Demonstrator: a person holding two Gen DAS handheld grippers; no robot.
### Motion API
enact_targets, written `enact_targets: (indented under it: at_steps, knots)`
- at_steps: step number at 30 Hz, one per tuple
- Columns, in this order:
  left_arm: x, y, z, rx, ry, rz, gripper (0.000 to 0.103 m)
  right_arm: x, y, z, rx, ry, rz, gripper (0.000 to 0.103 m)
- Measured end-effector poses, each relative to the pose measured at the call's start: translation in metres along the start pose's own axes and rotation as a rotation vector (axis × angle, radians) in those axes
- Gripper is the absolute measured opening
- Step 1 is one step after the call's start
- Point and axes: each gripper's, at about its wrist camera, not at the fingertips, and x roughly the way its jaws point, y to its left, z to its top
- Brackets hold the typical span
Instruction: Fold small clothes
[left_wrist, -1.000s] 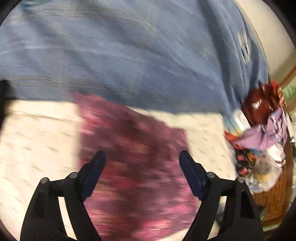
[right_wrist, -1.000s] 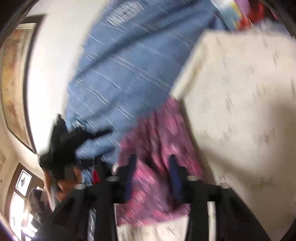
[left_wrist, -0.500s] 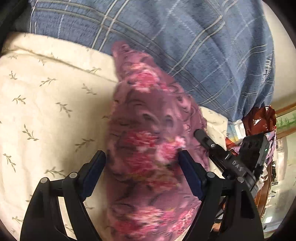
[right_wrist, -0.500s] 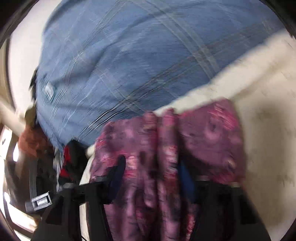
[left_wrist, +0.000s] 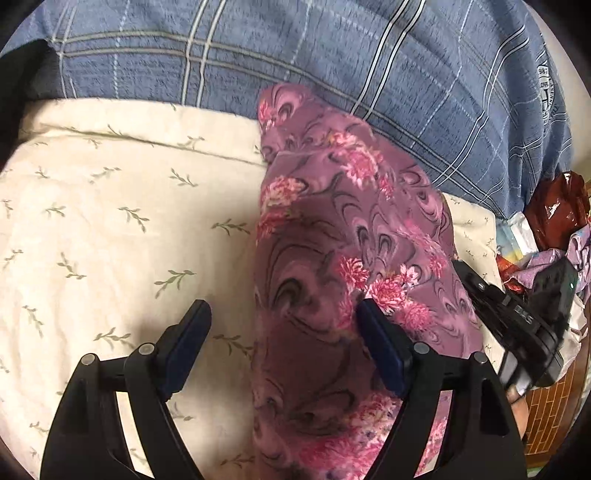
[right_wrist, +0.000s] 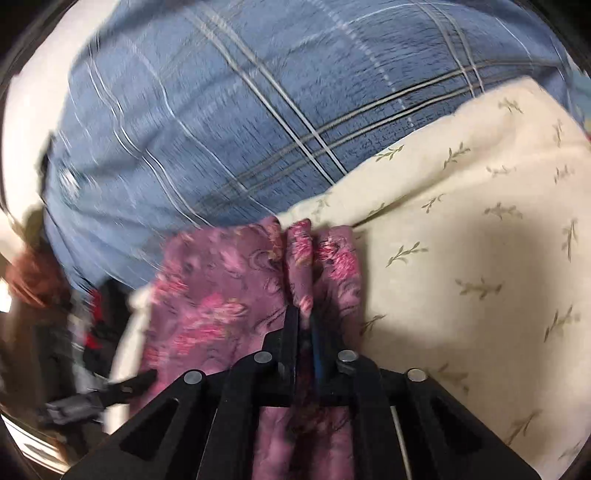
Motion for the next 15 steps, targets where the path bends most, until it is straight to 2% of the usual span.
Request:
enact_targets:
  at_steps: [3, 5, 7, 10, 12, 13, 14, 15]
  knots:
    - [-0.008, -0.016, -0.006, 0.033, -0.019, 0.030, 0.081, -0.021, -0.010, -0.013, 0.084, 0.009, 0.103, 0.023]
    - [-0.015, -0.022, -0.011, 0.057, -0.038, 0.056, 0.081, -0.034, -0.018, -0.028, 0.126, 0.015, 0.164, 0.042]
    - [-0.021, -0.029, -0.018, 0.079, -0.054, 0.070, 0.081, -0.044, -0.020, -0.046, 0.158, 0.022, 0.229, 0.049]
    - [-0.027, -0.041, -0.028, 0.104, -0.061, 0.082, 0.081, -0.050, -0.014, -0.068, 0.137, 0.030, 0.258, 0.052]
    - [-0.030, -0.049, -0.032, 0.110, -0.064, 0.092, 0.081, -0.043, 0.003, -0.075, 0.058, 0.041, 0.198, 0.053]
    - [-0.030, -0.051, -0.034, 0.111, -0.064, 0.093, 0.081, -0.046, 0.008, -0.076, 0.023, 0.040, 0.165, 0.049]
    - [-0.032, -0.056, -0.037, 0.113, -0.063, 0.097, 0.081, -0.047, 0.018, -0.076, -0.040, 0.034, 0.108, 0.036]
    - [-0.035, -0.056, -0.038, 0.115, -0.064, 0.099, 0.081, -0.050, 0.027, -0.076, -0.091, 0.020, 0.056, 0.028]
